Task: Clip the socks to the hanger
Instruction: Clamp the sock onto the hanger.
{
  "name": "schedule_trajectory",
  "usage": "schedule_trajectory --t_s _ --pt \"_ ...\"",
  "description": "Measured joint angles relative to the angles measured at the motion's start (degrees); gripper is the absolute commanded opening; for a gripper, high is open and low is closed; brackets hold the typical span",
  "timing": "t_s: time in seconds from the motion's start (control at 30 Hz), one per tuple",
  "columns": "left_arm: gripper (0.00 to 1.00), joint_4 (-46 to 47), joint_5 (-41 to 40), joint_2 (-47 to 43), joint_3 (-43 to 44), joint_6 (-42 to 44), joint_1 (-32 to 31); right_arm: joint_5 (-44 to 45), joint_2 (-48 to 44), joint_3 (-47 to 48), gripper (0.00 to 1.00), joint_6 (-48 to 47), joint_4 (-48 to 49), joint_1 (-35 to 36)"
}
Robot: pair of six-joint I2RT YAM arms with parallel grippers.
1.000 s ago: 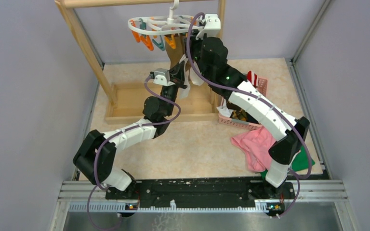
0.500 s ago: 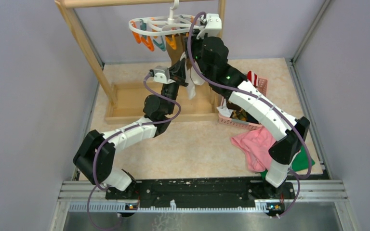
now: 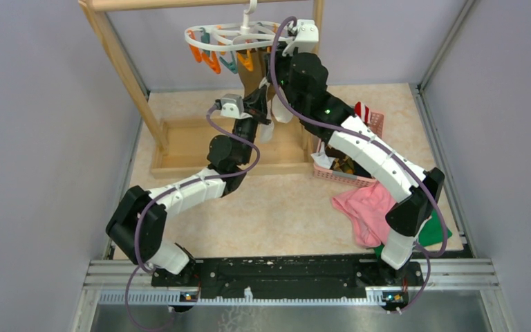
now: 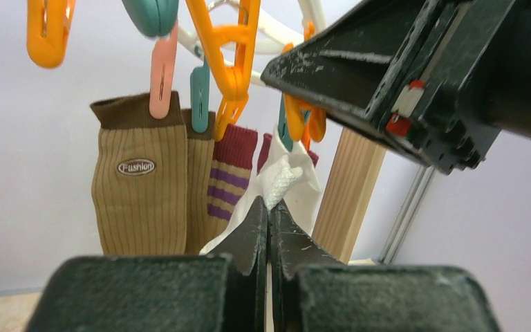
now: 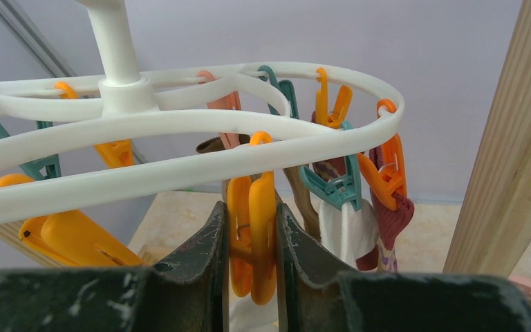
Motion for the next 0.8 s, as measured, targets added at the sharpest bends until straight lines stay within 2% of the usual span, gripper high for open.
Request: schedule_trajectory --t_s 0.23,0.33,0.47,0.57,0.8 --pt "0.0 -3.2 0.5 1.1 0.0 -1.9 0.1 -0.5 0.0 0.0 0.0 0.7 0.0 -0.4" --pt "0.0 -3.2 4.2 0.4 -1.3 -5.3 1.2 -1.3 -0.1 -0.8 0.0 0.8 0.6 -0.7" --pt "0.0 -2.6 16.0 -2.8 -7.1 -12.1 5.1 -3.0 -0.2 -2.5 0.0 1.2 2.4 -1.3" --pt "0.0 -1.0 25.2 -5.2 -10.5 -17.7 10.9 -3.8 -0.7 -3.4 0.0 1.5 3.2 -1.6" --pt "0.0 8.8 47.5 -6.9 -14.7 -29.3 19.1 -4.9 -1.9 -4.5 0.0 1.6 3.5 -2.2"
